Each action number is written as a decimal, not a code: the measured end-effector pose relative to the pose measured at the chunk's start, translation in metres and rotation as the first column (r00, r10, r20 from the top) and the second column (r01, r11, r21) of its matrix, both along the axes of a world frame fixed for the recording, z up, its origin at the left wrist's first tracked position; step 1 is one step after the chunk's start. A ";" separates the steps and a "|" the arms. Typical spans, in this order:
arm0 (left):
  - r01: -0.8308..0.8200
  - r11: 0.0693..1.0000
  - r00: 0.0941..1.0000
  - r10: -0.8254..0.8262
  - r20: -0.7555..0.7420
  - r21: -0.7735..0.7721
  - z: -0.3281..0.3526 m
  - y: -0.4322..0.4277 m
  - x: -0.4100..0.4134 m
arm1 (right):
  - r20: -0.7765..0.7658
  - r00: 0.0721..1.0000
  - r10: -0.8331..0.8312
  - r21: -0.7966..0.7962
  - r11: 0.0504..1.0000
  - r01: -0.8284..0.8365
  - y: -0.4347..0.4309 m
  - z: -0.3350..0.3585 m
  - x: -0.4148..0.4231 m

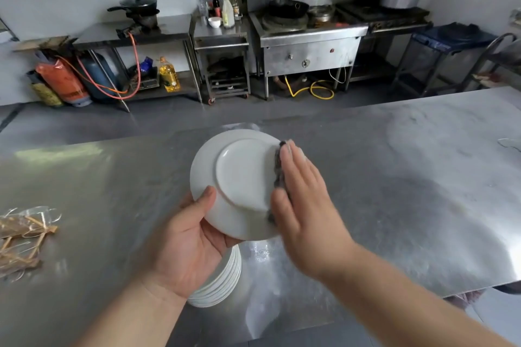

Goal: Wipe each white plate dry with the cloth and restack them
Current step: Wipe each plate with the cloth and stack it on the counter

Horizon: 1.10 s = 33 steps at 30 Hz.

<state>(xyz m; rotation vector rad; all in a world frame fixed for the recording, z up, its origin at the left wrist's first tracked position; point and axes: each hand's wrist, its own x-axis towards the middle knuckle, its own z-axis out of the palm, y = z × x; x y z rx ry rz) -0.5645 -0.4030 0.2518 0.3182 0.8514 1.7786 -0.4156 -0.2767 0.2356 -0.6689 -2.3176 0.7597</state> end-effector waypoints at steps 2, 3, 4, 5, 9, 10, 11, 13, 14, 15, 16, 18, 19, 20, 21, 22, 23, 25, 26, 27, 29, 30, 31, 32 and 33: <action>-0.003 0.999 1.000 0.002 0.022 0.041 -0.008 0.001 0.003 | 0.067 0.998 -0.004 0.076 0.997 -0.001 -0.032 -0.014 0.003; -0.003 0.998 1.000 0.002 0.028 0.059 -0.012 0.001 0.003 | 0.118 0.993 -0.001 0.100 0.995 -0.011 -0.038 -0.018 0.005; 0.001 0.997 1.000 -0.004 0.029 0.073 -0.014 0.001 0.003 | 0.165 0.986 0.007 0.110 0.994 -0.025 -0.035 -0.017 0.007; 0.010 0.997 1.000 -0.011 0.019 0.082 -0.016 0.001 0.003 | 0.195 0.981 0.022 0.109 0.993 -0.044 -0.025 -0.012 0.007; 0.001 0.994 1.000 -0.004 0.027 0.106 -0.014 0.003 0.002 | 0.147 0.986 0.081 -0.007 0.997 -0.081 0.019 0.016 0.000; -0.007 0.995 0.999 0.003 0.039 0.103 -0.011 0.005 0.003 | 0.134 0.989 0.059 -0.034 0.998 -0.055 0.020 0.018 -0.003; -0.008 0.995 0.999 0.004 0.042 0.096 -0.009 0.008 0.005 | 0.138 0.990 0.028 -0.044 0.999 -0.022 0.017 0.017 -0.005; -0.022 0.998 0.999 0.020 0.039 0.061 -0.008 0.014 0.008 | 0.141 0.990 -0.024 0.020 1.000 0.021 -0.004 0.008 -0.007; -0.030 0.999 0.999 0.029 0.041 0.030 -0.008 0.018 0.010 | 0.137 0.990 -0.033 0.063 0.998 0.024 -0.018 0.002 -0.007; -0.025 1.000 0.999 0.026 0.048 -0.003 -0.009 0.021 0.011 | 0.142 0.989 -0.032 0.094 0.995 0.019 -0.033 -0.006 -0.007; -0.002 0.999 0.997 0.004 0.075 -0.033 -0.010 0.024 0.014 | 0.158 0.987 -0.029 0.118 0.993 0.010 -0.044 -0.012 -0.007; 0.040 0.997 0.985 -0.029 0.168 -0.066 -0.013 0.031 0.022 | 0.215 0.977 -0.016 0.152 0.988 -0.018 -0.055 -0.018 -0.009; 0.032 0.997 0.981 -0.019 0.194 -0.066 -0.015 0.034 0.025 | 0.243 0.970 0.001 0.182 0.982 -0.047 -0.052 -0.019 -0.009; 0.008 0.998 0.982 0.006 0.191 -0.069 -0.017 0.036 0.028 | 0.269 0.963 0.027 0.217 0.972 -0.087 -0.046 -0.018 -0.009; -0.021 0.997 0.985 0.033 0.170 -0.070 -0.018 0.038 0.029 | 0.289 0.956 0.054 0.243 0.961 -0.128 -0.037 -0.016 -0.007; -0.039 0.998 0.988 0.046 0.149 -0.050 -0.018 0.039 0.029 | 0.294 0.953 0.071 0.253 0.956 -0.149 -0.026 -0.013 -0.006; -0.042 0.999 0.990 0.044 0.135 -0.013 -0.018 0.040 0.029 | 0.287 0.955 0.071 0.236 0.961 -0.143 -0.013 -0.010 -0.004; -0.031 0.998 0.994 0.026 0.105 0.051 -0.019 0.037 0.029 | 0.252 0.967 0.036 0.132 0.989 -0.071 0.014 -0.006 -0.001; -0.013 0.997 0.996 0.007 0.090 0.074 -0.022 0.035 0.029 | 0.222 0.975 0.030 0.052 0.998 -0.042 0.027 -0.005 0.001; 0.011 0.995 0.997 -0.018 0.073 0.094 -0.025 0.032 0.029 | 0.168 0.985 0.028 -0.038 0.999 -0.022 0.038 -0.006 0.004; 0.059 0.992 0.997 -0.065 0.048 0.115 -0.031 0.027 0.029 | 0.046 0.999 -0.013 -0.300 0.954 0.026 0.058 -0.009 0.012; 0.080 0.990 0.996 -0.085 0.039 0.117 -0.034 0.025 0.027 | 0.018 0.999 -0.043 -0.448 0.893 0.046 0.064 -0.009 0.016; 0.091 0.990 0.995 -0.095 0.037 0.112 -0.037 0.024 0.025 | 0.014 0.998 -0.067 -0.549 0.833 0.064 0.067 -0.011 0.020; 0.088 0.991 0.995 -0.093 0.044 0.099 -0.040 0.023 0.023 | 0.029 0.996 -0.081 -0.587 0.806 0.083 0.067 -0.015 0.025; 0.075 0.995 0.996 -0.079 0.052 0.073 -0.043 0.022 0.021 | 0.063 0.994 -0.088 -0.577 0.810 0.109 0.066 -0.020 0.029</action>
